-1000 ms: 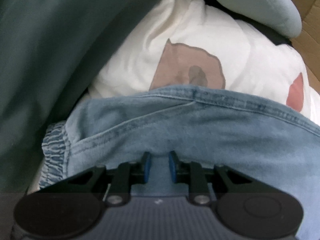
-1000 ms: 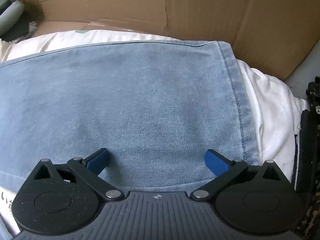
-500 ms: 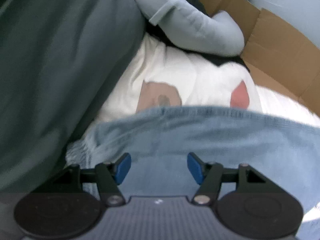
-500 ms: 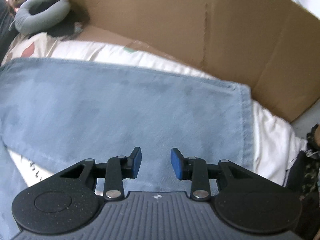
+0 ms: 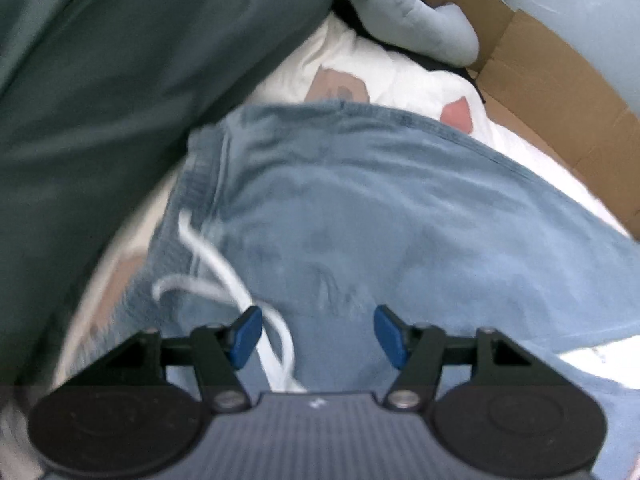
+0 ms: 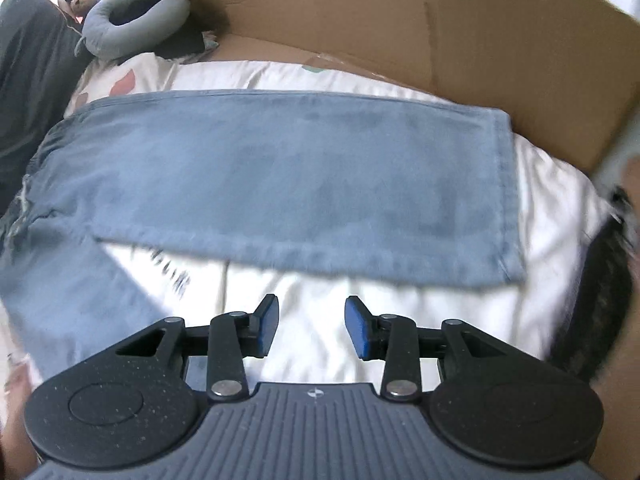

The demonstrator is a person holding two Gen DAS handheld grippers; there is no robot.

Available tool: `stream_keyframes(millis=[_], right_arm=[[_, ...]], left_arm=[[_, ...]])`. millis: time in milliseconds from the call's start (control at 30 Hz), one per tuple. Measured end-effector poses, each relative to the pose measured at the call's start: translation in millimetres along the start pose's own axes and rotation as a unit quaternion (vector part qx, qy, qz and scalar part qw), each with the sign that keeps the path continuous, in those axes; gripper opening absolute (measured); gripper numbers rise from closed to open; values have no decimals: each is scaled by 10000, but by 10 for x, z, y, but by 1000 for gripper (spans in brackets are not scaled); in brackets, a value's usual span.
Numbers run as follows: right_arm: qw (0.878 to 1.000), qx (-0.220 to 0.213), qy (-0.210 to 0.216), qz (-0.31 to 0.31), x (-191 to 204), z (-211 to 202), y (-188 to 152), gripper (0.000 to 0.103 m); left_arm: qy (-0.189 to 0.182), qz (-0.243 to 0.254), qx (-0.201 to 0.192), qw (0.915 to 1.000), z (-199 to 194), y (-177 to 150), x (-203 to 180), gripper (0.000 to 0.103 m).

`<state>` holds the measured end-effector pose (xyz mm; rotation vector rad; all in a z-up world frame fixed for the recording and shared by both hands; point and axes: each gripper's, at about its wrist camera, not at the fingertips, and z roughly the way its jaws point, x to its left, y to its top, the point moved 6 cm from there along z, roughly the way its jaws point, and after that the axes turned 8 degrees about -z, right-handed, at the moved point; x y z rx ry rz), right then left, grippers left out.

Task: Fold clothes
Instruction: 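Open both grippers and lift them away from the folded jeans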

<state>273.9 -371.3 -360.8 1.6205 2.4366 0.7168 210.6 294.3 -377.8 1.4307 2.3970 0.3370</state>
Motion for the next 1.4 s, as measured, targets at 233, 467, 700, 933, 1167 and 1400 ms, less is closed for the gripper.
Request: stream_keyframes(millis=[233, 467, 700, 933, 1167, 1400], right_arm=[[9989, -283, 14, 377, -73, -892, -334, 46], [9932, -693, 174, 923, -74, -1654, -681, 55], [9864, -1157, 92, 1162, 127, -2174, -1047, 65], [9783, -1509, 77, 1416, 328, -2521, -1402, 71], [9709, -1586, 63, 1791, 347, -2722, -1543, 71], [9699, -1551, -93, 1876, 378, -2936, -1689, 72]], left_arm=[[159, 442, 90, 9989, -555, -325, -280, 66], [-42, 620, -81, 9980, -1315, -521, -707, 76], [-227, 576, -236, 9978, -1970, -786, -843, 84], [-130, 398, -185, 9990, -2536, -1127, -818, 86], [-126, 423, -464, 9979, -3012, -1300, -822, 92], [-298, 308, -569, 9975, -3081, -1441, -805, 93]])
